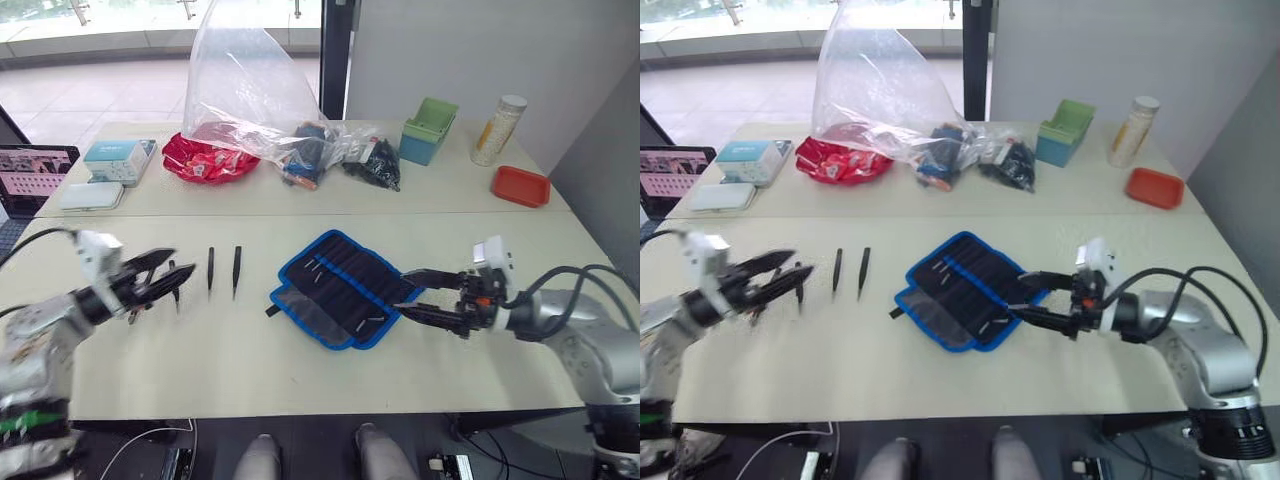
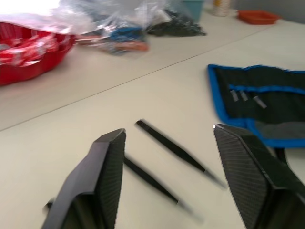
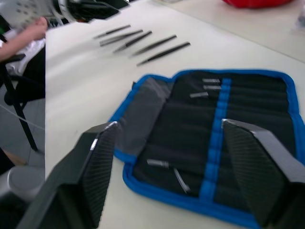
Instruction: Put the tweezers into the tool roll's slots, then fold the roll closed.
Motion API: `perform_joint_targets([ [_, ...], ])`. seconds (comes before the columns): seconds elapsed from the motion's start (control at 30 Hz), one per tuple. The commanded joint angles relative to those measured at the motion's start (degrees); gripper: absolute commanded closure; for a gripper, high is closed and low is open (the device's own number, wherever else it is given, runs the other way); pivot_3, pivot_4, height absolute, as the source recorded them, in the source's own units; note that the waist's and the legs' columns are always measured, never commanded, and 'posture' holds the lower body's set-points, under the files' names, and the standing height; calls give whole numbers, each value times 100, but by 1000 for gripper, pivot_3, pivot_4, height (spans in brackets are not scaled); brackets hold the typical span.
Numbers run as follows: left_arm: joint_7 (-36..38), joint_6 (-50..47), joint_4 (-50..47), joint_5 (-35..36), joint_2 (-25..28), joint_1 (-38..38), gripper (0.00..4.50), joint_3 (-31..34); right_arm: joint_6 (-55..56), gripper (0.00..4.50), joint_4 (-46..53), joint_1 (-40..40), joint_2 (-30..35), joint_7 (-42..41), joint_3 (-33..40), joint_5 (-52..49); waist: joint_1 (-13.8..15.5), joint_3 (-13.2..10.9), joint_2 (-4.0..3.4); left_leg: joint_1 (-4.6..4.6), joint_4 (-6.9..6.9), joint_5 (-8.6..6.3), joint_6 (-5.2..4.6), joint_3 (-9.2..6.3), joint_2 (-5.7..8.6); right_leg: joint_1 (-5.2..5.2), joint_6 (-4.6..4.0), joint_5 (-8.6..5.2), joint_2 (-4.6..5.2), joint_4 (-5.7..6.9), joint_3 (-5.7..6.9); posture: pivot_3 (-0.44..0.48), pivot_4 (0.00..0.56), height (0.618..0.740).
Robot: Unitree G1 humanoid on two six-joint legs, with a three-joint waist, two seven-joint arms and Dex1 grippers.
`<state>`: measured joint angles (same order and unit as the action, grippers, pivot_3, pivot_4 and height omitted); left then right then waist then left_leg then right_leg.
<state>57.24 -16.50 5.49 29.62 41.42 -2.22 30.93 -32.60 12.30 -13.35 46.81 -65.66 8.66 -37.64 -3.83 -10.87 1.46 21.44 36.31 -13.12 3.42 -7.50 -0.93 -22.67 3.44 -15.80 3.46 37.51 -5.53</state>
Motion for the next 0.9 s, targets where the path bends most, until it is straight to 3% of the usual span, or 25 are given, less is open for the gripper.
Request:
perform_joint_targets([
  [0.03,-348,163,-782,237,-188,855,19,948,221,0,-176,-86,107,-238,198,-18,14,-2,4,3,0,0,0,-1,-3,-2,3,-2,-2,-4,2,0,150,740],
  [0.2,-857,493,-1074,345,-821,2063,19,1954,590,0,-727,-285,0,-254,173,251,62,-3,4,2,1,1,3,4,-4,13,13,2,0,-39,2,0,150,740],
  [0.3,-1083,753,-979,314,-1140,2450,19,2221,705,0,-943,-461,-118,-335,68,310,85,-3,4,-5,1,1,3,8,-4,23,16,1,1,-45,0,0,150,740],
  [0.53,-1265,1211,-875,281,-1720,3128,19,2287,892,0,-1314,-691,-147,-570,-11,417,132,-3,5,-4,3,2,6,16,-3,26,20,3,2,-53,-4,0,150,740],
  [0.9,-1251,1557,-458,237,-1597,3160,19,2159,1199,0,-1686,-798,-188,-675,10,587,117,-3,5,-5,2,1,6,17,-5,24,20,3,0,-52,-2,0,150,740],
])
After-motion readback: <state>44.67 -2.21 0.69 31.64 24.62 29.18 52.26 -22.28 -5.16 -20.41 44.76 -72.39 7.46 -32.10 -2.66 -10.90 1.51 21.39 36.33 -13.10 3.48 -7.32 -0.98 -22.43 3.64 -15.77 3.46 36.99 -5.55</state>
